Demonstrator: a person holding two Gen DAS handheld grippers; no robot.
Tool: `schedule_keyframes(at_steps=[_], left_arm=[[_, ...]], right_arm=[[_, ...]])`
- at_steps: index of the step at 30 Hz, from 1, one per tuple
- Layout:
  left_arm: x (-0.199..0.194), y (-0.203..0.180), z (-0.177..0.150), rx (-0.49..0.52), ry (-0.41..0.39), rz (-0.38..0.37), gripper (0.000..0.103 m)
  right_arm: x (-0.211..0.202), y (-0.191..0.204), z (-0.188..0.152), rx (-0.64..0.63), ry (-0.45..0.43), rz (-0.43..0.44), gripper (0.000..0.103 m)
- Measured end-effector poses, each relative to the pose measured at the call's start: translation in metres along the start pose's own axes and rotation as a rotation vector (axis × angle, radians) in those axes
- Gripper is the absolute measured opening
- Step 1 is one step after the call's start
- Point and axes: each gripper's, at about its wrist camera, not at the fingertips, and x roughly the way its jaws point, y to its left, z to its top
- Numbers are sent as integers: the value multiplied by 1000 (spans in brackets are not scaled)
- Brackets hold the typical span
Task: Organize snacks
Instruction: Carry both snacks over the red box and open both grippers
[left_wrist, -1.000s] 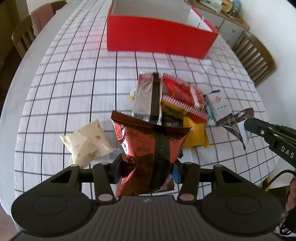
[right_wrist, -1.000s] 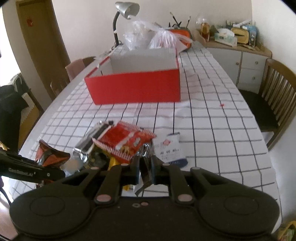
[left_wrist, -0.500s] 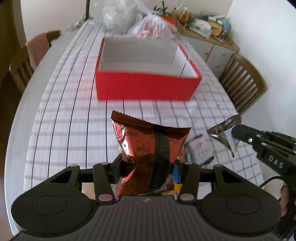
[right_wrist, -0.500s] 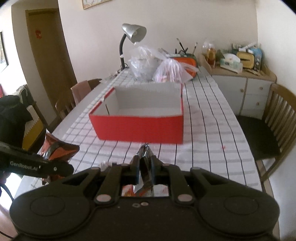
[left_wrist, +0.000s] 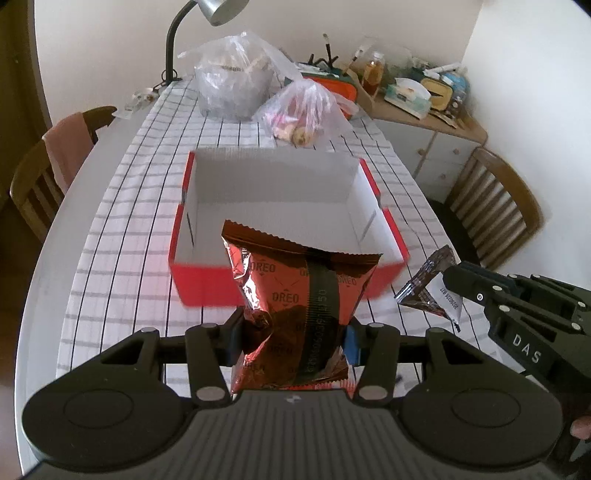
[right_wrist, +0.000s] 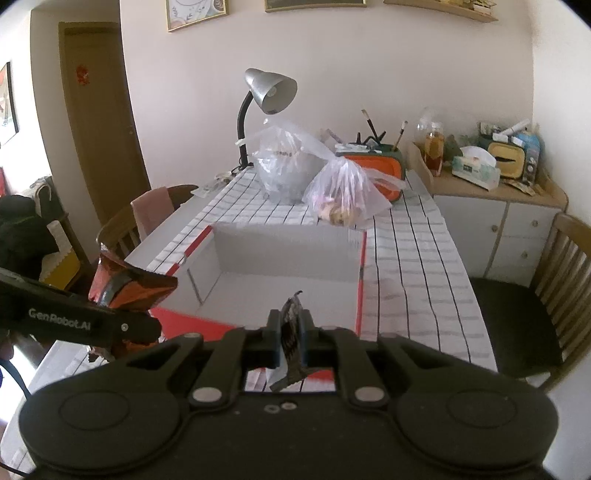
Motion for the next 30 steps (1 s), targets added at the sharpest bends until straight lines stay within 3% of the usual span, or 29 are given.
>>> schedule_keyframes(at_steps=[7,17,20,27,30], left_arm=[[40,0,41,-7,26,29,50],[103,8,89,-12,78,95,50],[124,12,101,-11,98,115,50],[172,25,107,-23,210,142,50],[187,28,102,-17,260,154,50]], right_arm=[[47,-10,22,-26,15,10,7],[119,-26,31,-11,112,7,7],[140,-29,29,1,159,10,0],[164,-26,20,-19,236,39,0],[164,-29,16,-12,247,45,9]])
